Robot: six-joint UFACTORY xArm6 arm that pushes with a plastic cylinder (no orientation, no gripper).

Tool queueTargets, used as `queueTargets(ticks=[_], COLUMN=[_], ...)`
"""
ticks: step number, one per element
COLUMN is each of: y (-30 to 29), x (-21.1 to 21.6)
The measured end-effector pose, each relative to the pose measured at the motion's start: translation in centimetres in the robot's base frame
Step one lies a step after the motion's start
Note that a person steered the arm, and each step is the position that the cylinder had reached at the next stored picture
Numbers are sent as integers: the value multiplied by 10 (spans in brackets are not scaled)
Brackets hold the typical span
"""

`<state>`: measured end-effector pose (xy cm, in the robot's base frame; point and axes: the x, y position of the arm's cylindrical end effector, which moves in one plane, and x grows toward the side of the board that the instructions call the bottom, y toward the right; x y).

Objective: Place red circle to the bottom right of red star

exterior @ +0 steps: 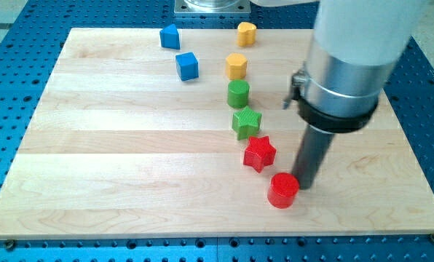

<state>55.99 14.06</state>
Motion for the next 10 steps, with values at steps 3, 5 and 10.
queueTargets(ticks=[3,5,10], y=[-36,-6,-32], x=[42,17,-38])
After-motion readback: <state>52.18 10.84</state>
